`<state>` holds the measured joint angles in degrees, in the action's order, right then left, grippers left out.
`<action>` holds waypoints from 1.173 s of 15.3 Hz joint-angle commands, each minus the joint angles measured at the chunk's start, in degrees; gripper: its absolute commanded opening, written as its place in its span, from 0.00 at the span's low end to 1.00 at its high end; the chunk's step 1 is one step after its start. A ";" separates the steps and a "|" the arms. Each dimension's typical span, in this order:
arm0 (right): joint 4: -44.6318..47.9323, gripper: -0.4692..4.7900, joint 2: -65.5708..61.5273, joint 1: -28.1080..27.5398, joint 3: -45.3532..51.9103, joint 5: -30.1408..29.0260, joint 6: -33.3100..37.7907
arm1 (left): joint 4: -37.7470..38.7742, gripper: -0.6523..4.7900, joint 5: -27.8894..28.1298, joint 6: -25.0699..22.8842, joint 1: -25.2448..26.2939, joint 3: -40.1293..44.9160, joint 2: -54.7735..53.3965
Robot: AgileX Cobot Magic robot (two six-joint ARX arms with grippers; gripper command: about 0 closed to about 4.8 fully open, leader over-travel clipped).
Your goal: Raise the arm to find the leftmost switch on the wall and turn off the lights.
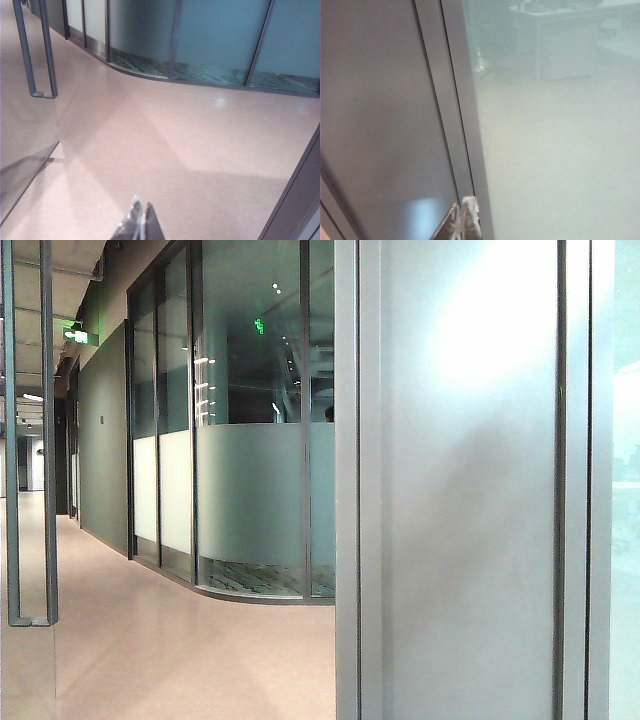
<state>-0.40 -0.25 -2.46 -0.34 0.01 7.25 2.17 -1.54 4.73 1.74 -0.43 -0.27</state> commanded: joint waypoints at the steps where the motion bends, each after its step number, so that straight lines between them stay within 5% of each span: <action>1: 0.66 0.09 0.13 0.07 -0.09 0.24 0.07 | -0.59 0.11 -0.17 -0.17 0.09 -0.09 0.04; 7: 3.91 0.09 0.13 0.07 -0.09 0.20 0.17 | -5.77 0.11 0.33 0.02 0.09 -0.11 0.04; 11: 19.76 0.09 0.13 0.09 -2.54 0.09 2.43 | -26.71 0.11 1.55 0.04 0.09 -0.50 0.04; 18: 19.93 0.09 -1.27 0.07 -20.28 5.81 2.38 | -29.70 0.11 4.26 -0.09 0.11 -24.06 -4.83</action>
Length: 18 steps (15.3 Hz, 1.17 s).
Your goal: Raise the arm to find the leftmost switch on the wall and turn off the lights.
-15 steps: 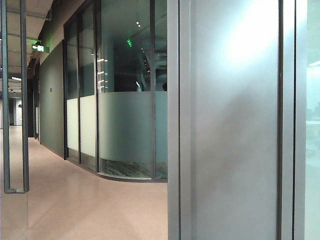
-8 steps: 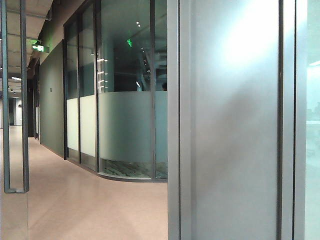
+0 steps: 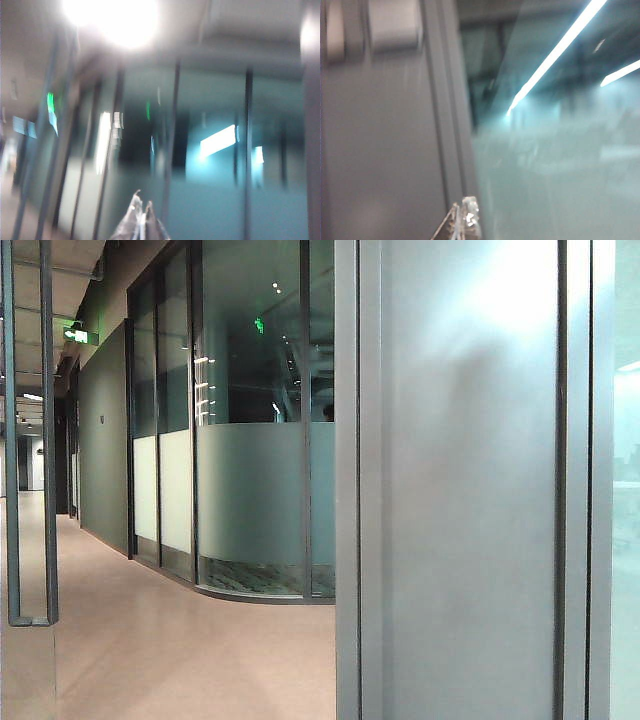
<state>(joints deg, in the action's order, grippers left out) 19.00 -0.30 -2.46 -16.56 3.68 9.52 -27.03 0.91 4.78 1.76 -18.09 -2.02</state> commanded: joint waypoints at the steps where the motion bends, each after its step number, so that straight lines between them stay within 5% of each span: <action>1: 0.55 0.09 -3.37 0.07 -7.41 2.23 0.13 | -0.48 0.11 2.12 -0.26 0.09 -11.50 -6.47; 5: 0.52 0.09 -21.97 0.07 -25.59 2.21 0.13 | -0.26 0.11 1.75 -0.24 0.09 -31.36 -27.26; 13: 0.57 0.09 -50.86 0.09 -50.49 -2.86 0.17 | 0.87 0.11 0.81 0.13 0.13 -53.51 -61.81; 15: 0.92 0.09 -51.89 0.11 -50.99 -4.31 1.16 | 2.14 0.11 -11.10 6.16 0.07 -55.65 -65.20; 16: 0.57 0.09 -52.28 0.13 -50.99 -7.41 2.16 | 0.74 0.11 -27.30 16.57 -0.09 -56.33 -65.51; 18: 0.98 0.09 -52.61 0.13 -50.99 -12.85 5.64 | -6.38 0.11 -41.94 25.29 -3.15 -56.35 -65.51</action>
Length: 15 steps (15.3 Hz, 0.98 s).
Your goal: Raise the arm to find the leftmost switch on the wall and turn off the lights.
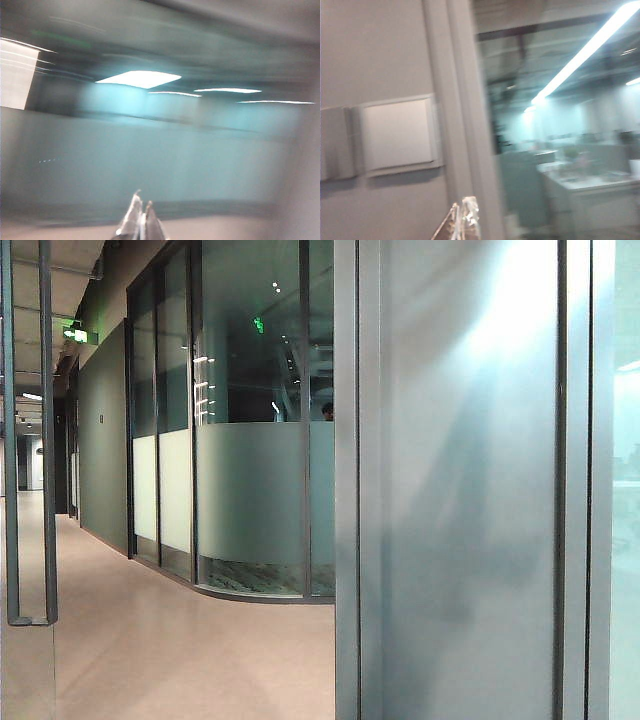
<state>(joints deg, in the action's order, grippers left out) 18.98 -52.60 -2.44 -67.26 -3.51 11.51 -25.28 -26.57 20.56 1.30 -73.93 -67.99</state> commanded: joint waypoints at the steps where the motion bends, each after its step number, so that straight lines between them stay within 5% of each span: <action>1: 1.09 0.09 -0.31 0.11 -0.28 -7.98 3.72 | -12.13 0.11 -18.58 12.90 -4.24 -0.50 0.48; 4: 2.34 0.09 -0.35 0.11 -0.28 -11.91 3.72 | -16.35 0.11 -25.16 23.19 -7.26 -4.37 0.52; 10: 8.22 0.09 -2.82 0.20 -4.33 -15.91 13.92 | -14.91 0.11 -25.20 23.19 -7.39 -6.40 0.52; 15: 3.96 0.09 -17.92 12.37 -25.33 -19.32 12.39 | -14.62 0.11 -25.14 23.21 -7.39 -6.40 0.52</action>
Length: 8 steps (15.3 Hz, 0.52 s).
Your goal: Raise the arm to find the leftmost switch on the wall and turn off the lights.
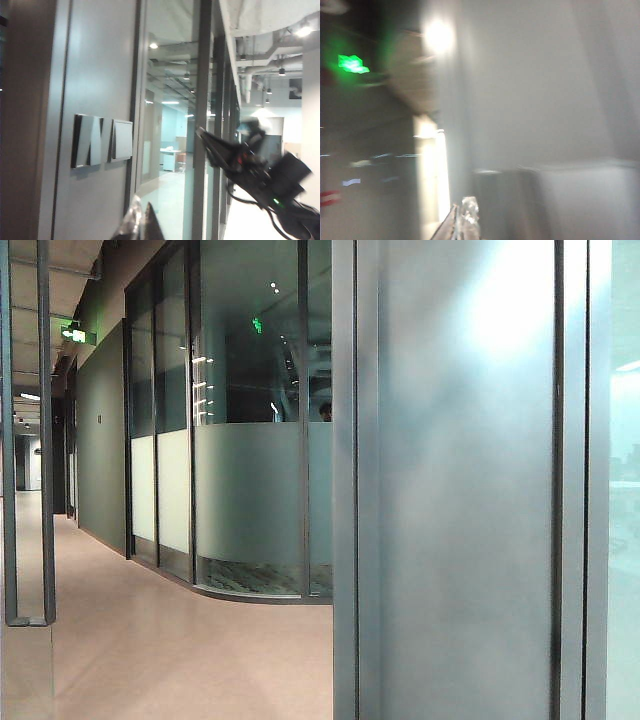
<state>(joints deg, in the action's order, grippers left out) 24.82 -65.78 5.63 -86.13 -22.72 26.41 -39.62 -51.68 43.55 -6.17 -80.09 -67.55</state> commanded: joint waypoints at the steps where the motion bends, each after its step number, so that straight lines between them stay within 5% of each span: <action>1: -4.39 0.09 -9.42 7.93 -12.11 0.35 -5.49 | -0.28 0.11 -0.02 0.22 0.09 -0.24 0.11; 8: -7.04 0.09 -29.40 14.16 -32.22 5.25 -8.72 | -0.31 0.11 -0.04 0.22 0.09 -0.24 0.33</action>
<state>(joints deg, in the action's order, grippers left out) 17.04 -94.63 19.70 -117.19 -17.93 17.87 -39.62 -51.66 43.55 -6.13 -80.09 -67.44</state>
